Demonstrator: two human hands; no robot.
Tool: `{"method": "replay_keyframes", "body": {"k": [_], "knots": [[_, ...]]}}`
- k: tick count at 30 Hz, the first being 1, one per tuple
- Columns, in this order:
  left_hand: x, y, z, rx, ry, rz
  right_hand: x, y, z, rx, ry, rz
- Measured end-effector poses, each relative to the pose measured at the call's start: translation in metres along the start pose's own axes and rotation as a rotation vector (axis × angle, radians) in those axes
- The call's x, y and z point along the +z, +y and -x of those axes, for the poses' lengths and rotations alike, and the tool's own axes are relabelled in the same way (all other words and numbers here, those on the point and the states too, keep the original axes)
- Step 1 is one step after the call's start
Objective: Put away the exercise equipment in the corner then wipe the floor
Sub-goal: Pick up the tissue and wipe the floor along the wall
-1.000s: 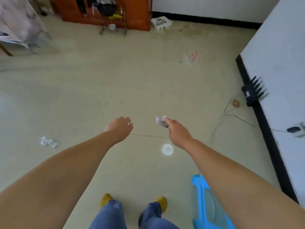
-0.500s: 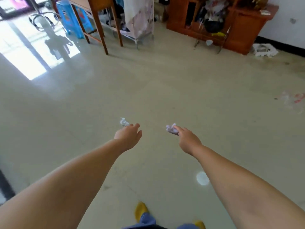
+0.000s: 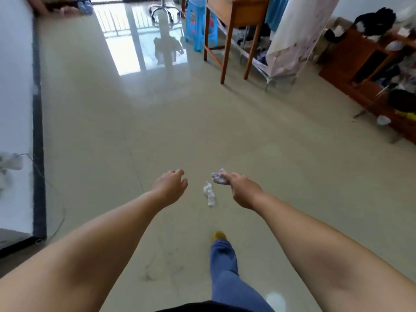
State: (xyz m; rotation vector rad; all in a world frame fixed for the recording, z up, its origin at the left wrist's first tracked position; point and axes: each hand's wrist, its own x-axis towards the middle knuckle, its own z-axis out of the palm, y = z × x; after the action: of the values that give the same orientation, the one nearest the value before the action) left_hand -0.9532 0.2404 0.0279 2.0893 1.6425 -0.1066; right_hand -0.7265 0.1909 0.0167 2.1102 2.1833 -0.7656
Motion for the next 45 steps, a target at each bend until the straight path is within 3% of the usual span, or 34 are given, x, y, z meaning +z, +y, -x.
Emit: {"method": "replay_keyframes", "body": {"k": [7, 11, 17, 21, 30, 39, 45], "knots": [[-0.050, -0.019, -0.115, -0.216, 0.061, 0.118, -0.083, 0.024, -0.166, -0.094, -0.076, 0.095], [-0.070, -0.055, -0.151, -0.333, 0.065, 0.158, -0.107, -0.003, -0.261, -0.177, -0.144, 0.111], [-0.117, -0.170, -0.214, -0.583, 0.066, 0.184, -0.109, -0.112, -0.402, -0.454, -0.220, 0.078], [-0.168, -0.232, -0.266, -0.640, 0.060, 0.195, -0.121, -0.182, -0.484, -0.544, -0.274, 0.085], [-0.253, -0.335, -0.373, -0.706, 0.094, 0.260, -0.146, -0.268, -0.665, -0.534, -0.316, 0.217], [-0.276, -0.448, -0.465, -1.116, 0.105, 0.511, -0.167, -0.390, -0.885, -0.789, -0.452, 0.381], [-0.307, -0.490, -0.516, -1.250, 0.217, 0.668, -0.161, -0.496, -0.986, -0.924, -0.535, 0.502]]}}
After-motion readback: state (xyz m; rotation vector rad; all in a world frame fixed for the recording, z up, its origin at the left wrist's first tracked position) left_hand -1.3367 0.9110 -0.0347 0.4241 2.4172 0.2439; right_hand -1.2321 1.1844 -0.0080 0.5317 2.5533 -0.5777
